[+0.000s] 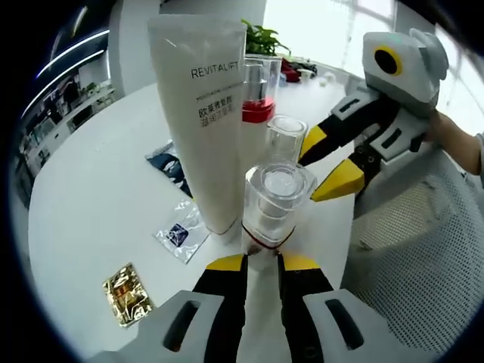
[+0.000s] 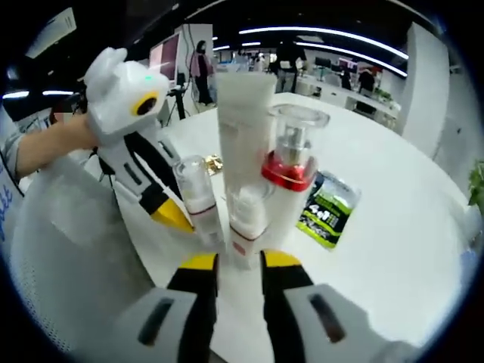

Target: Arrange the skincare products in the storage area until every visible bottle or jar stands upright without overlapping.

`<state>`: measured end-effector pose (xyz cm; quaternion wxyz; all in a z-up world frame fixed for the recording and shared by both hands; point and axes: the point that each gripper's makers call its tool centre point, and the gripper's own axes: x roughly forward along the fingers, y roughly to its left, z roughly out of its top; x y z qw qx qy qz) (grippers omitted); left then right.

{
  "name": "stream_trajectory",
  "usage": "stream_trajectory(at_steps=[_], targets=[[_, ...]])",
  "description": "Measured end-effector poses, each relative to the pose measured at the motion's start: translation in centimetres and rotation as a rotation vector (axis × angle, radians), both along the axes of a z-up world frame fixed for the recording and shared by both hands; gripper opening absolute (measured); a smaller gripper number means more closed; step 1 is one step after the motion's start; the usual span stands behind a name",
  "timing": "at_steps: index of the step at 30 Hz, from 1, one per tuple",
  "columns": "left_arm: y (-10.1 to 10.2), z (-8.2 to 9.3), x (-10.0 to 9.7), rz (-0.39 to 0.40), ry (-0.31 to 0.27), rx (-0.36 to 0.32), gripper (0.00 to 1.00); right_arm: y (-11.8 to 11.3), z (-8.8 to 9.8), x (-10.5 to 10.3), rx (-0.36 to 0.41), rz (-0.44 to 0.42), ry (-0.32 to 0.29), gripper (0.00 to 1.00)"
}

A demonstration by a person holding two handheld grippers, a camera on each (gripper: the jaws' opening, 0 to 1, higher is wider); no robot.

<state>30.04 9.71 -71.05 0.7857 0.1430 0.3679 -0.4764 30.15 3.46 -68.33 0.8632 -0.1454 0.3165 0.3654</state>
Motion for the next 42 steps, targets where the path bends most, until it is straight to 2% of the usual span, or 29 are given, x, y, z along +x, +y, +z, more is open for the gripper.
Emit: stream_trajectory(at_steps=[15,21,42], targets=[[-0.8,-0.2,0.6,0.119,0.029,-0.020,0.13,0.4,-0.6,0.6,0.011,-0.017,0.025,0.20],[-1.2,-0.3,0.6,0.144,0.038,-0.027,0.13,0.3,-0.9,0.7,0.012,-0.021,0.031,0.18],[-1.7,-0.7,1.1,0.212,0.016,-0.045,0.12,0.1,-1.7,1.2,-0.014,-0.013,0.050,0.14]])
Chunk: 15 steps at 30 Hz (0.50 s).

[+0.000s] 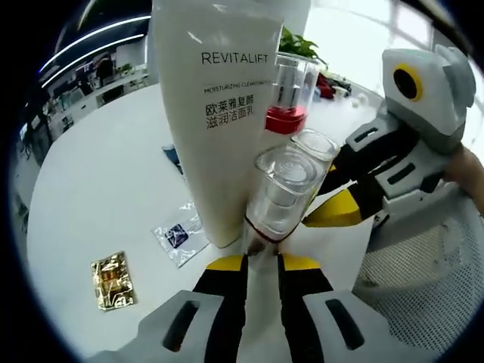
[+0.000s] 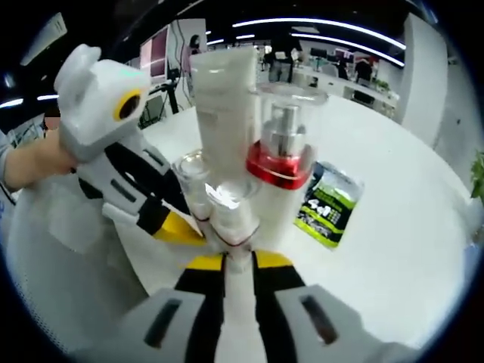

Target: Arrange the skincare products in the storage area until every visible bottle or jar stands upright without overlapping.

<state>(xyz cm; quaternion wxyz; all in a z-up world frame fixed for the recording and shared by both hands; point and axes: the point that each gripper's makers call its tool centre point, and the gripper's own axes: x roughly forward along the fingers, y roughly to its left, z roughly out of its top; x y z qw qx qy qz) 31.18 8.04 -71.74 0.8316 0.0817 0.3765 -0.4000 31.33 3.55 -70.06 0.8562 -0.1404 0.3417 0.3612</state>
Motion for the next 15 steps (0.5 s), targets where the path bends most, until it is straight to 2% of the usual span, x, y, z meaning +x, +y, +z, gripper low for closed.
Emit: stream_trajectory(at_steps=[15], targets=[[-0.13,0.09,0.46,0.035,0.000,-0.024,0.14,0.01,-0.08,-0.01,-0.001,0.002,-0.004,0.14]])
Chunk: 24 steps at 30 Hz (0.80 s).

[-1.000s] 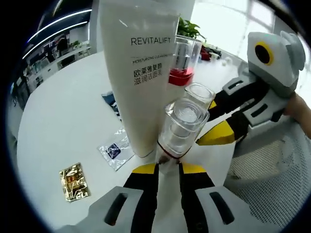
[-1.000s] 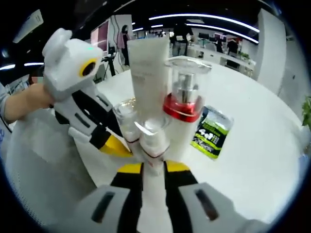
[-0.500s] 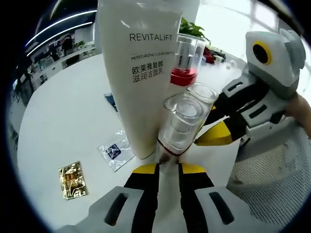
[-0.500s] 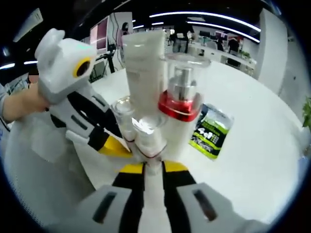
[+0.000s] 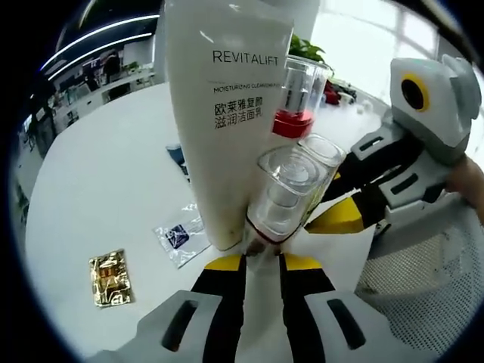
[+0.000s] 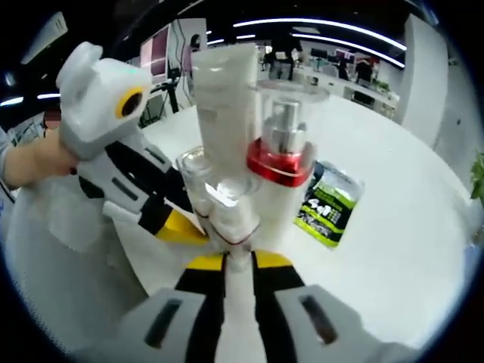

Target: Arrange the skincare products in the storage area until every visible bottle or jar stands upright without overlapping.

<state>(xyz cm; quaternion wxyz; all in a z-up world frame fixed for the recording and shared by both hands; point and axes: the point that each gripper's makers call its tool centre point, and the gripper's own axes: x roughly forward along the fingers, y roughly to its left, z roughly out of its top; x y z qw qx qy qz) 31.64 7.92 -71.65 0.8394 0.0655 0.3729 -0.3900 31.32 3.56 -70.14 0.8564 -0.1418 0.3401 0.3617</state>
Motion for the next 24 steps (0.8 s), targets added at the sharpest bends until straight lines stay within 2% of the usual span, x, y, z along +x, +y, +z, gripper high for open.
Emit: stream_trajectory(at_steps=[18,24], targets=[[0.04,-0.18,-0.09,-0.003,0.009,0.004,0.12,-0.22,-0.27,0.00,-0.023,0.012,-0.005,0.12],[-0.02,-0.23,-0.21,-0.011,0.009,0.007,0.14,-0.26,-0.37,-0.01,-0.028,0.014,-0.004,0.12]])
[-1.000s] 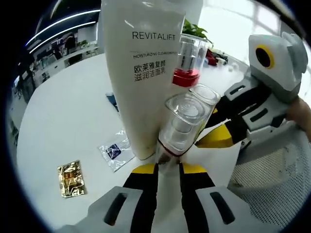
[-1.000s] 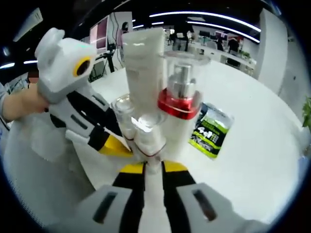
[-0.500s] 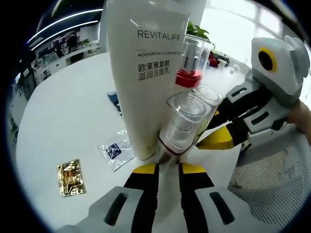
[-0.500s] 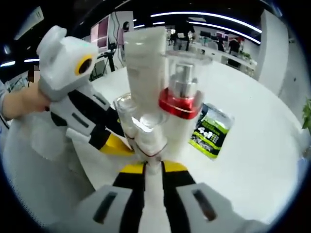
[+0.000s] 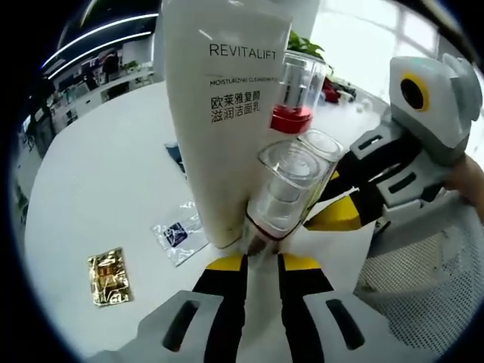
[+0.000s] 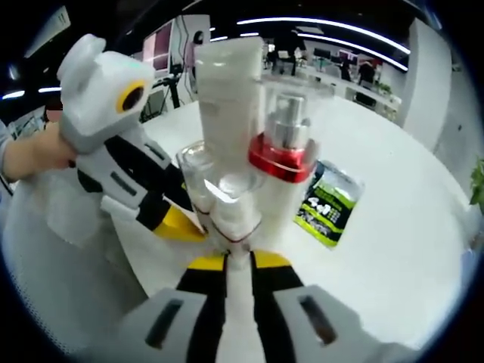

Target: Arrange the skincare products in the storage area until every visible bottle or jar stands upright without overlapping.

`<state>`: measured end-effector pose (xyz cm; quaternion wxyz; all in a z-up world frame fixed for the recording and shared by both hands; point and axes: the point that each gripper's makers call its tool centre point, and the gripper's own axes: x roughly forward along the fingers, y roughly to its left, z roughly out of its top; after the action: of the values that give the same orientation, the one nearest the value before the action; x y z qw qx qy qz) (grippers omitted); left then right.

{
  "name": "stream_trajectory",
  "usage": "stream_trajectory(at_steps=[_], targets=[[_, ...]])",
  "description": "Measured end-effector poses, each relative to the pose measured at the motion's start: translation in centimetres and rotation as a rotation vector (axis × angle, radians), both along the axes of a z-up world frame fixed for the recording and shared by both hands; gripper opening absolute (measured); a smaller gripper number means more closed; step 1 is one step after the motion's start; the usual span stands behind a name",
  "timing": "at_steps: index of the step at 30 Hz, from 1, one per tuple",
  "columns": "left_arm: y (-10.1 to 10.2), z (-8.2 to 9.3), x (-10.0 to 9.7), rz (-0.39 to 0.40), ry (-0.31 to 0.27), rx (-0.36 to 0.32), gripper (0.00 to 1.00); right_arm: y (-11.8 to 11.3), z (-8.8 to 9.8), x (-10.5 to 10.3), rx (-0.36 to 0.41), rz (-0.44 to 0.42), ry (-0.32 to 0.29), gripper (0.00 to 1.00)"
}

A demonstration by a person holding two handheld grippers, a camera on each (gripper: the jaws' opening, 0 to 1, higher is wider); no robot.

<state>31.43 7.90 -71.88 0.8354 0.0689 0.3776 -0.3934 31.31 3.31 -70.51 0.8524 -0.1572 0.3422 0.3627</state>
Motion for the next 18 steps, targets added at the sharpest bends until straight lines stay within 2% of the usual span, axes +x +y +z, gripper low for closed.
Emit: stream_trajectory(at_steps=[9,12,18], targets=[[0.5,0.4,-0.1,-0.012,-0.014,0.007,0.19,-0.2,0.2,-0.3,0.005,-0.009,0.001,0.18],[0.7,1.2,-0.1,-0.017,-0.015,-0.008,0.23,-0.2,0.4,-0.4,0.014,-0.018,-0.001,0.22],[1.3,3.0,0.4,0.003,-0.060,-0.038,0.27,-0.6,0.8,-0.5,0.021,-0.038,-0.006,0.28]])
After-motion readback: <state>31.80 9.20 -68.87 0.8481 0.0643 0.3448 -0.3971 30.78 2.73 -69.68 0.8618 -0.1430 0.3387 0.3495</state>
